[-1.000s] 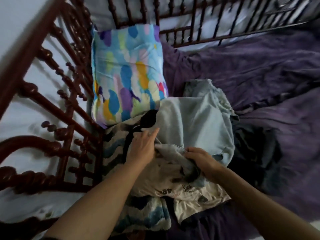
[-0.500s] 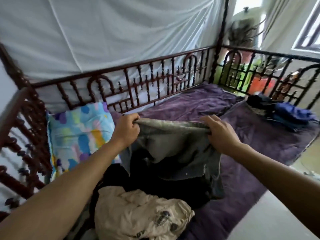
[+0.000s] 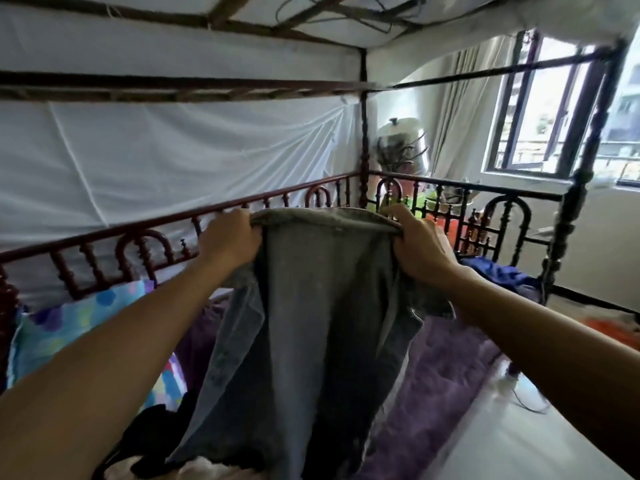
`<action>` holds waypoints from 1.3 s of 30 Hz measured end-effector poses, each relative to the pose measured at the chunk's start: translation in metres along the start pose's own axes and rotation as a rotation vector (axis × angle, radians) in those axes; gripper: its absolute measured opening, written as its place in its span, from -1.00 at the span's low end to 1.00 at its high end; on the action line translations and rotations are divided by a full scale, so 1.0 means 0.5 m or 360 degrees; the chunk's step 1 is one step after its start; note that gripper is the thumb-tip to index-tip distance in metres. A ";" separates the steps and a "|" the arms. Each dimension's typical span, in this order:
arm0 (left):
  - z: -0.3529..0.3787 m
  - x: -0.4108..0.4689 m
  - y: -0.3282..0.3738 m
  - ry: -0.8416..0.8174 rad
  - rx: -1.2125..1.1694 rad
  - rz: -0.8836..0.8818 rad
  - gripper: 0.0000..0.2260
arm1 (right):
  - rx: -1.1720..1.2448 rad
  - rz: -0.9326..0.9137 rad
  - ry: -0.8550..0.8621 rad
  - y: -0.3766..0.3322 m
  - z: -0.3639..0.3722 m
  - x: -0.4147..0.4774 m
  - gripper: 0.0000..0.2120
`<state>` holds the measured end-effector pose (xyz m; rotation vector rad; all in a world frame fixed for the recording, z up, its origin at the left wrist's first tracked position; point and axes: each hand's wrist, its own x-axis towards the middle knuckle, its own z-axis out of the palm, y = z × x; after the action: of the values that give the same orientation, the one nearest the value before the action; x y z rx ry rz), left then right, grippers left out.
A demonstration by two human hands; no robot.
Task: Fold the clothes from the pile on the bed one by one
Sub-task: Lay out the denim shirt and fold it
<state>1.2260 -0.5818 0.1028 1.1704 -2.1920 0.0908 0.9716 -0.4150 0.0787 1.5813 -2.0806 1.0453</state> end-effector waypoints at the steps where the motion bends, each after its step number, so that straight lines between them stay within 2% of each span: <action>1: 0.004 0.008 0.024 -0.0011 -0.0105 0.0012 -0.74 | -0.0040 -0.0025 -0.0039 0.012 -0.015 0.000 -0.58; 3: 0.014 0.017 0.072 -0.0064 -0.0323 0.0106 -0.73 | -0.0071 -0.0011 -0.0127 0.046 -0.038 -0.003 -0.63; 5: 0.039 0.024 0.125 -0.0228 -0.0470 0.0171 -0.77 | -0.0034 0.0094 -0.0144 0.102 -0.060 -0.004 -0.66; 8: 0.067 0.027 0.170 -0.0655 -0.0490 0.0056 -0.75 | 0.0099 0.0278 -0.0107 0.160 -0.070 -0.008 -0.75; 12: 0.151 0.046 0.244 -0.1116 -0.0809 0.0043 -0.90 | 0.0184 0.0404 -0.0124 0.258 -0.073 0.001 -0.82; 15: 0.243 0.087 0.266 -0.1338 -0.1160 0.0015 -0.82 | 0.0209 0.0400 -0.0131 0.329 -0.079 0.031 -0.79; 18: 0.344 0.161 0.264 -0.1443 -0.1227 0.0009 -0.70 | 0.0304 0.0397 -0.0301 0.393 -0.076 0.082 -0.76; 20: 0.405 0.222 0.266 -0.1337 -0.1150 0.0010 -0.74 | 0.0392 0.0394 -0.0512 0.423 -0.061 0.121 -0.73; 22: 0.455 0.294 0.276 -0.1029 -0.0872 0.0110 -0.87 | 0.0551 0.0421 -0.0749 0.446 -0.032 0.158 -0.73; 25: 0.508 0.404 0.305 -0.0459 -0.0316 0.0276 -0.75 | 0.0723 0.0419 -0.0921 0.479 0.019 0.209 -0.76; 27: 0.535 0.465 0.322 -0.0284 -0.0186 0.0245 -0.74 | 0.0762 0.0411 -0.0912 0.505 0.042 0.250 -0.81; 30: 0.571 0.526 0.336 -0.0198 0.0029 0.0194 -0.78 | 0.0637 0.0292 -0.0840 0.559 0.064 0.317 -0.83; 34: 0.592 0.571 0.325 -0.0116 0.0188 0.0069 -0.90 | 0.0062 -0.0142 -0.0689 0.637 0.113 0.402 -0.85; 35: 0.595 0.579 0.324 -0.0107 0.0212 0.0002 -0.95 | -0.0072 -0.0193 -0.0707 0.655 0.132 0.417 -0.80; 36: 0.599 0.586 0.319 -0.0110 0.0234 -0.0077 -0.90 | -0.0160 -0.0207 -0.0782 0.669 0.153 0.428 -0.74; 39: 0.609 0.601 0.298 -0.0201 0.0195 -0.0324 -0.71 | -0.0005 -0.0258 -0.1099 0.681 0.214 0.439 -0.70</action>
<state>0.8389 -0.8139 0.0669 1.4986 -2.1865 0.0673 0.6006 -0.6031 0.0265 2.2984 -2.2787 0.4657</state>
